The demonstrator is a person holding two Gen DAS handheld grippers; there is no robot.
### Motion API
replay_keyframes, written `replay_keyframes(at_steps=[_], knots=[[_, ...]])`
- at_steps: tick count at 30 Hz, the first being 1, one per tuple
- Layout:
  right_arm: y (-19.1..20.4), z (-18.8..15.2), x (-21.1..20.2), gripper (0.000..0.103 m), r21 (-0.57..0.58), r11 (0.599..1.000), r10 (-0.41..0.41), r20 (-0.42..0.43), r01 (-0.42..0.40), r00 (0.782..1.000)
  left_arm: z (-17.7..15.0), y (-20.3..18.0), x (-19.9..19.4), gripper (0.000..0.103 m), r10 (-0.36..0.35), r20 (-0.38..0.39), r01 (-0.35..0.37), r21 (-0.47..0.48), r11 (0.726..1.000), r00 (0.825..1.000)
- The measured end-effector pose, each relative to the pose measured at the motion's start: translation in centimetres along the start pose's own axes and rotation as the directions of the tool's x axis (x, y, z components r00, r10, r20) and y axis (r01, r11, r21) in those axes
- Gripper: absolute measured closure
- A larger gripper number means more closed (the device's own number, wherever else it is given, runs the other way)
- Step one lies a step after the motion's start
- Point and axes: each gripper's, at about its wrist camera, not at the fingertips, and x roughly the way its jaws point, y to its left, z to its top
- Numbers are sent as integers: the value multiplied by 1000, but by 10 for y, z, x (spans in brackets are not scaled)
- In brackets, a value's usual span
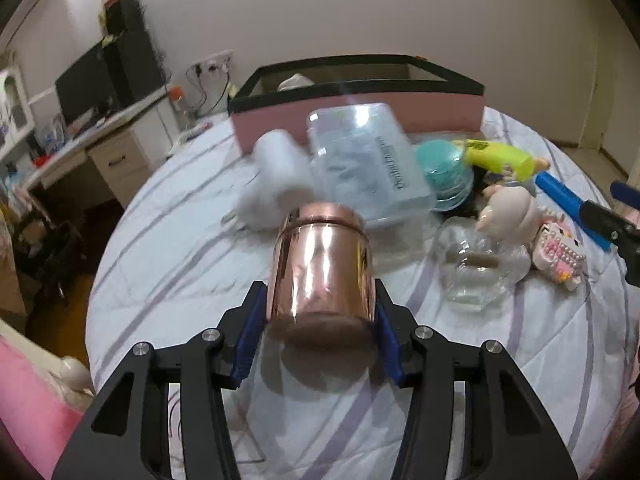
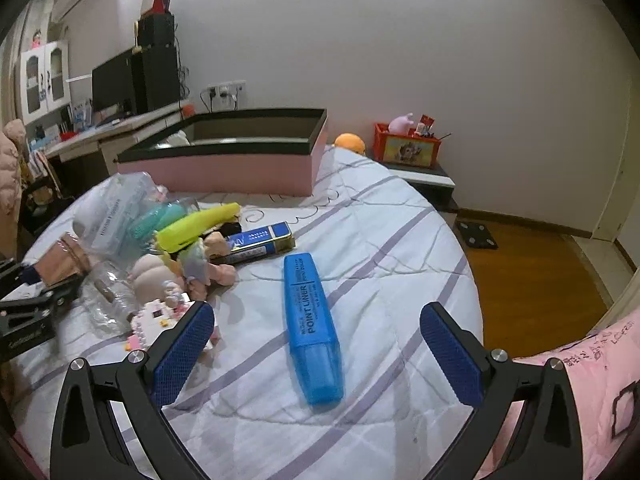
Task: Organize rigid objects
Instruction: 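Grasp the copper cup with left tool while right tool grasps the blue highlighter, then lift the copper cup and blue highlighter and carry them over the pink box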
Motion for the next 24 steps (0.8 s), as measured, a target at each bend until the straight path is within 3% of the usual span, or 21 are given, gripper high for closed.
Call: replay_keyframes(at_steps=[3, 5, 8, 12, 14, 16, 24], knots=[[1, 1, 13, 18, -23, 1000, 0, -45, -1, 999, -2, 8, 1, 49, -4, -7, 4, -20, 1000, 1000], [0, 0, 25, 44, -25, 999, 21, -90, -24, 996, -1, 12, 1, 49, -25, -8, 25, -41, 999, 1000], [0, 0, 29, 56, -12, 998, 55, -99, -56, 994, 0, 10, 3, 49, -30, -8, 30, -37, 999, 1000], [0, 3, 34, 57, -11, 997, 75, -119, -77, 990, 2, 12, 6, 49, -67, -18, 67, -43, 997, 998], [4, 3, 34, 77, -29, 996, 76, -114, -80, 991, 2, 14, 6, 50, -91, -13, 90, -58, 994, 996], [10, 2, 33, 76, -59, 995, 73, -106, -79, 992, 1, 16, 4, 56, -106, 6, 106, -69, 992, 994], [10, 3, 33, 76, -54, 995, 75, -109, -81, 991, 3, 15, 4, 56, -134, 7, 134, -65, 989, 991]])
